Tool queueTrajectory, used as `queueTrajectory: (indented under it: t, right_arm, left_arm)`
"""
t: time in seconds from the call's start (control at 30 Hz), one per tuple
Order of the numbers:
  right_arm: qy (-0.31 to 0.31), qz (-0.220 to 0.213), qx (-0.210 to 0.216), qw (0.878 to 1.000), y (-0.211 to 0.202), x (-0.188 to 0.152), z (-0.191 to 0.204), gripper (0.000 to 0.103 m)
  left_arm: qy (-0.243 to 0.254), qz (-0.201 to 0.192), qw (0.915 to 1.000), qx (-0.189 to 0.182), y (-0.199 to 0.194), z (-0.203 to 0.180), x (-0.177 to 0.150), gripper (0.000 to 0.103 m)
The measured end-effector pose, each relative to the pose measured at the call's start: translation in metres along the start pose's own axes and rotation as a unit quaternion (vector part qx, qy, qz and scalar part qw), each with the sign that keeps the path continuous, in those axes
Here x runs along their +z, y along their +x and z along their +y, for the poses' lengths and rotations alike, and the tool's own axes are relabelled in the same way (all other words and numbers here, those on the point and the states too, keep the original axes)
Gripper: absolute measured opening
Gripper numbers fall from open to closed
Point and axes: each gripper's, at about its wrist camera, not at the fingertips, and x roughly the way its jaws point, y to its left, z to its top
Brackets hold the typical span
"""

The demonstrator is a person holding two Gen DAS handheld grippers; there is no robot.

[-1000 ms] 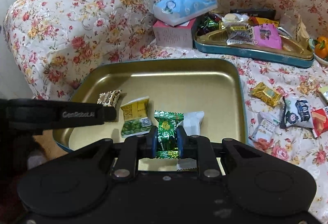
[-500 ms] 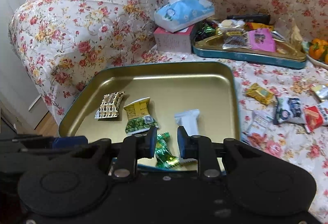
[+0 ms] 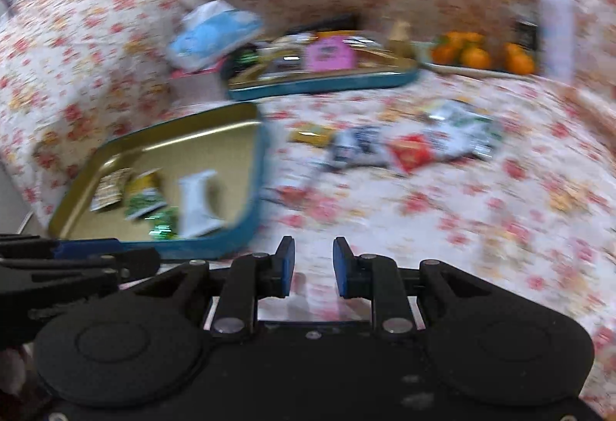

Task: Organize snacks
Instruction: 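Move both open tools back toward the scattered snacks, then grasp the white hawthorn strip with the left tool while the right tool grasps the gold candy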

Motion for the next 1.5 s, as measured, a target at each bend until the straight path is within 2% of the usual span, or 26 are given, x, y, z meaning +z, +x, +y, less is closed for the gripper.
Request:
queueTrajectory:
  t: [0.23, 0.37, 0.5, 0.8, 0.97, 1.3, 1.5]
  right_arm:
    - [0.046, -0.027, -0.051, 0.997, -0.004, -0.001, -0.061, 0.024]
    - [0.049, -0.043, -0.075, 0.995, 0.011, 0.014, -0.081, 0.024]
    - [0.061, -0.053, -0.070, 0.994, 0.022, 0.029, -0.096, 0.024]
    - [0.062, -0.064, -0.055, 0.994, 0.040, 0.056, -0.106, 0.024]
    - [0.063, -0.064, -0.046, 0.995, 0.046, 0.063, -0.108, 0.024]
    - [0.028, -0.070, -0.019, 0.997, 0.063, 0.078, -0.098, 0.024]
    - [-0.004, -0.078, -0.028, 0.997, 0.078, 0.098, -0.095, 0.025]
  left_arm:
    - [0.031, -0.040, 0.9987, -0.002, 0.011, -0.047, 0.021, 0.045]
    - [0.052, -0.050, 0.9971, 0.025, 0.032, -0.066, 0.034, 0.045]
    - [0.077, -0.063, 0.9928, 0.067, 0.054, -0.080, 0.046, 0.045]
    - [0.043, -0.007, 0.9947, 0.093, 0.102, -0.071, 0.067, 0.046]
    - [0.058, -0.011, 0.9921, 0.110, 0.113, -0.071, 0.064, 0.046]
    - [0.044, 0.005, 0.9949, 0.091, 0.126, -0.069, 0.060, 0.047]
    - [0.031, 0.017, 0.9982, 0.049, 0.120, -0.068, 0.059, 0.044]
